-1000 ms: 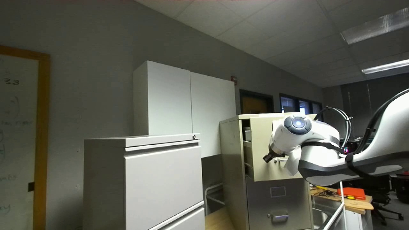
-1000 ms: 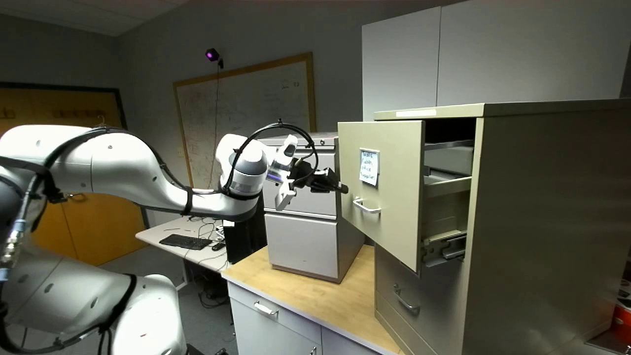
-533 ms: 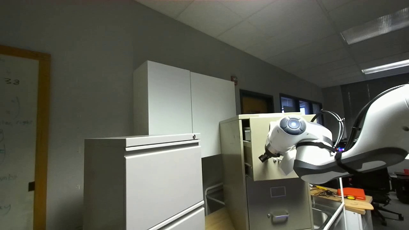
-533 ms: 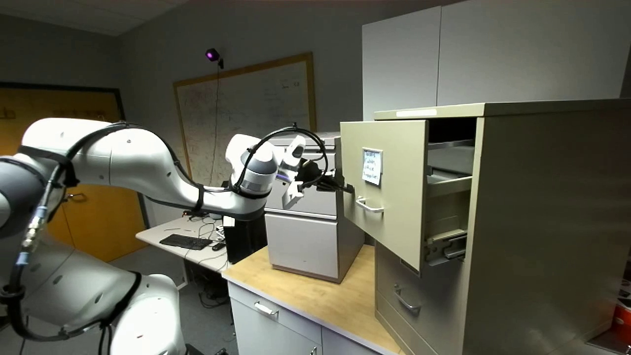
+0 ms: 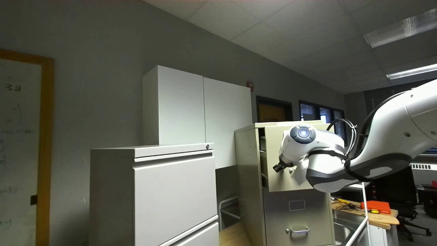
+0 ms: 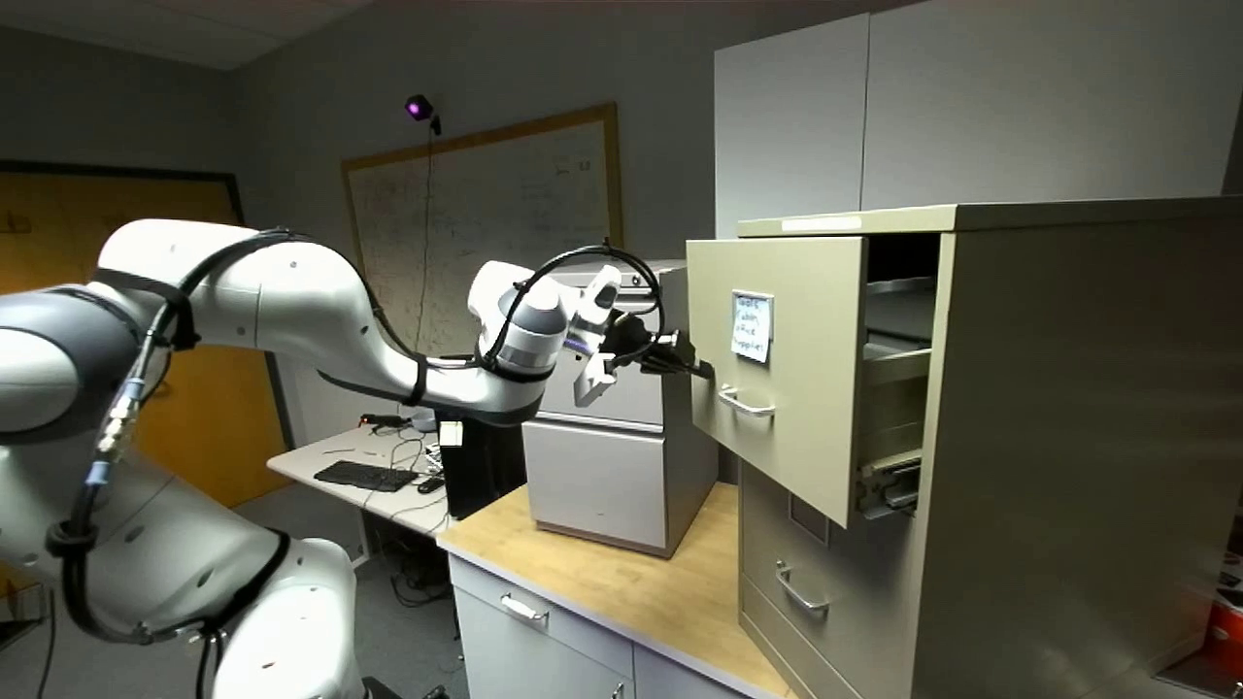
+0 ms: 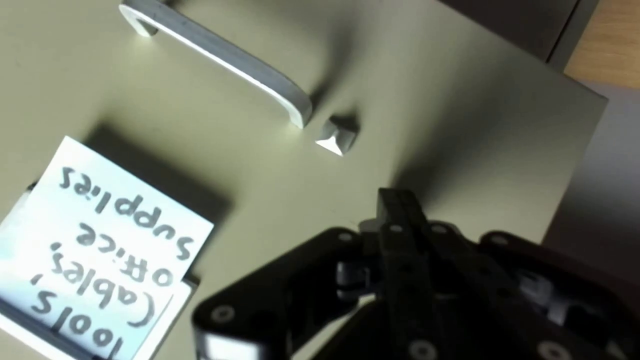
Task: Close the top drawer of the beige file cabinet
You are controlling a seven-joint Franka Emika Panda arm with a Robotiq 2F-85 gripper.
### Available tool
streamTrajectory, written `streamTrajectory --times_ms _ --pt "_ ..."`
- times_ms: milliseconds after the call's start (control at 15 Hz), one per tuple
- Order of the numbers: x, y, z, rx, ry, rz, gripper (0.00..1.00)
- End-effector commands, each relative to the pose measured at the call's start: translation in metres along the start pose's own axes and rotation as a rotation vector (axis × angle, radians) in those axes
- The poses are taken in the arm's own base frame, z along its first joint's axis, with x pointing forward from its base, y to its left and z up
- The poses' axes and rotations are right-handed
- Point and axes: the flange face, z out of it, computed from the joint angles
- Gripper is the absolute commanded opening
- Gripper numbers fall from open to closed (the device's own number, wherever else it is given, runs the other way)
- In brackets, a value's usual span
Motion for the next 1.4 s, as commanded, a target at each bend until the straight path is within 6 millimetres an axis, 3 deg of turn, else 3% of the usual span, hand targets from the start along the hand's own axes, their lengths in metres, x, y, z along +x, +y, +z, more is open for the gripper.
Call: streamTrajectory --times_ms 0,400,1333 --pt "0.027 0.008 0.048 0.005 -0.047 0.032 0.00" --pt "0.053 0.011 0.074 0.050 -0.122 0.110 0.00" --pt "0.103 0.033 0.111 0.108 -0.288 0.150 0.00"
